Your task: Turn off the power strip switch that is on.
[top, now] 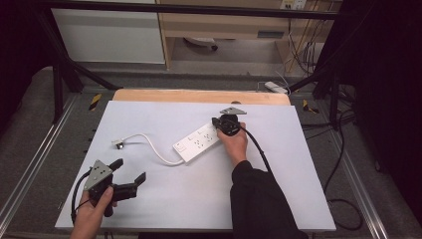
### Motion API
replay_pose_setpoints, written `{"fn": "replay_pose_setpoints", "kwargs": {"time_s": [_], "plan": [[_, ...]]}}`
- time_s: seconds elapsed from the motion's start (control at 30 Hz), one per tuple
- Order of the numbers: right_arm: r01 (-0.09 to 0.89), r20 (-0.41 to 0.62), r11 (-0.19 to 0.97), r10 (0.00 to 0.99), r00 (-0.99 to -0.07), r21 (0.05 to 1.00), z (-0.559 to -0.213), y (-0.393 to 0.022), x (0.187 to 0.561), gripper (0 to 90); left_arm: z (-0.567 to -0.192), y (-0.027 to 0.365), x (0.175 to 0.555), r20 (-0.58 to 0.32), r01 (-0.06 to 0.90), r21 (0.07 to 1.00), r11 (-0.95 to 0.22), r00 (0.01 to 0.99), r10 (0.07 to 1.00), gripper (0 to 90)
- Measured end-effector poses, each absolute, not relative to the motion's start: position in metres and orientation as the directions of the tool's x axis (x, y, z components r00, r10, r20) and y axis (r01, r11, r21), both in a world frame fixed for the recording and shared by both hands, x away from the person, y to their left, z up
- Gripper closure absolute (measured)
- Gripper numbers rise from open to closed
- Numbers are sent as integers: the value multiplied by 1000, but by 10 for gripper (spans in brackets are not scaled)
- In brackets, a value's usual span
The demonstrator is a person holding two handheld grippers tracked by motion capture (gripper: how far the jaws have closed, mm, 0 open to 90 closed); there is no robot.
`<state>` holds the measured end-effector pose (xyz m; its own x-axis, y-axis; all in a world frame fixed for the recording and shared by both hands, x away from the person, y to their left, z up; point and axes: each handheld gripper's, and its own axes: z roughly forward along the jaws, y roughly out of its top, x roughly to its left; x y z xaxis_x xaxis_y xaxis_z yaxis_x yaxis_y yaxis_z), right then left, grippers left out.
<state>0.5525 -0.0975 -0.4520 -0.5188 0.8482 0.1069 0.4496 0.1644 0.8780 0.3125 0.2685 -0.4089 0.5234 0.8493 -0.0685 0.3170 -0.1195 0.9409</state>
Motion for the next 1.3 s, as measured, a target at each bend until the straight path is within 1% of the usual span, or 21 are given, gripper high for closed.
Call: {"fn": "replay_pose_setpoints", "kwargs": {"time_s": [0.53, 0.97, 1.3], "plan": [[432, 75, 188, 849, -522, 882, -452, -96, 551, 900, -409, 268, 312, -63, 317, 940, -124, 521, 851, 49], [447, 78, 191, 852, -517, 874, -453, -98, 551, 900, -409, 268, 312, -61, 316, 941, -126, 521, 852, 49], [417, 66, 193, 845, -531, 888, -441, -102, 546, 900, -409, 269, 312, -59, 317, 940, -128, 519, 852, 49]]}}
